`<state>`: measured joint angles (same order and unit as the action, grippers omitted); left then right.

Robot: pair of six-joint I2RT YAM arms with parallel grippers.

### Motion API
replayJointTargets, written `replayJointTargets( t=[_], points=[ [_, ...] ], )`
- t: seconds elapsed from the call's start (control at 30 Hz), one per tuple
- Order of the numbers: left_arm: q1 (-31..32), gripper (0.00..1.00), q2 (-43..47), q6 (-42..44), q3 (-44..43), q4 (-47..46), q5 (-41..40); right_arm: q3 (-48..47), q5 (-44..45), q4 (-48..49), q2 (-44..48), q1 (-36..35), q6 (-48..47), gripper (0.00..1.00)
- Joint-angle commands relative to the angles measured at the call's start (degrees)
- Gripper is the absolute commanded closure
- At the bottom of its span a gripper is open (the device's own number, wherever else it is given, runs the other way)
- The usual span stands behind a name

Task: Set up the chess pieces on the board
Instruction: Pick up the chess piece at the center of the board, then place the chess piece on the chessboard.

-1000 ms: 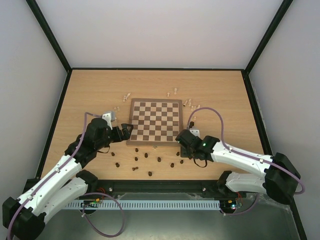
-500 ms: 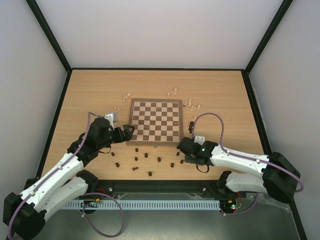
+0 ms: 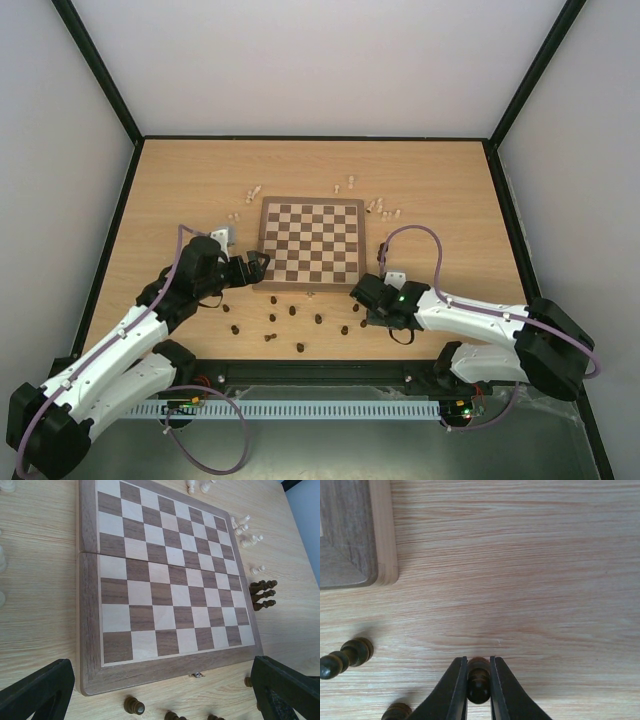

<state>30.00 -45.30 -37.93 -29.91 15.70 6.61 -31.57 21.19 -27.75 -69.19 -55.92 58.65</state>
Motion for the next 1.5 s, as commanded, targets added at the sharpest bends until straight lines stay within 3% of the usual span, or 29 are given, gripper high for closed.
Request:
replayJointTargets(
  t=[0.0, 0.23, 0.43, 0.6, 1.0, 1.47],
  points=[
    [0.3, 0.01, 0.4, 0.2, 1.1, -0.6, 1.0, -0.8, 1.0, -1.8, 0.5, -0.4, 0.0, 0.91],
    [0.3, 0.01, 0.7, 0.2, 0.5, -0.2, 1.0, -10.0, 3.8, -5.8, 0.3, -0.3, -3.8, 0.92],
    [0.3, 0.00, 1.4, 0.2, 0.2, 0.5, 0.6, -18.4, 3.8, -4.7, -6.4, 1.2, -9.5, 0.91],
    [0.3, 0.01, 1.8, 0.2, -0.1, 1.1, 0.2, -20.1, -2.7, 1.7, -11.5, 6.9, -15.4, 0.92],
    [0.3, 0.00, 2.5, -0.1, 0.3, 0.7, -0.2, -26.8, -3.6, 3.1, -21.0, 9.1, -20.7, 0.92],
    [0.4, 0.00, 3.5, 0.3, 0.0, 0.9, -0.5, -28.1, -3.2, 3.9, -26.3, 11.2, -22.0, 0.91]
  ],
)
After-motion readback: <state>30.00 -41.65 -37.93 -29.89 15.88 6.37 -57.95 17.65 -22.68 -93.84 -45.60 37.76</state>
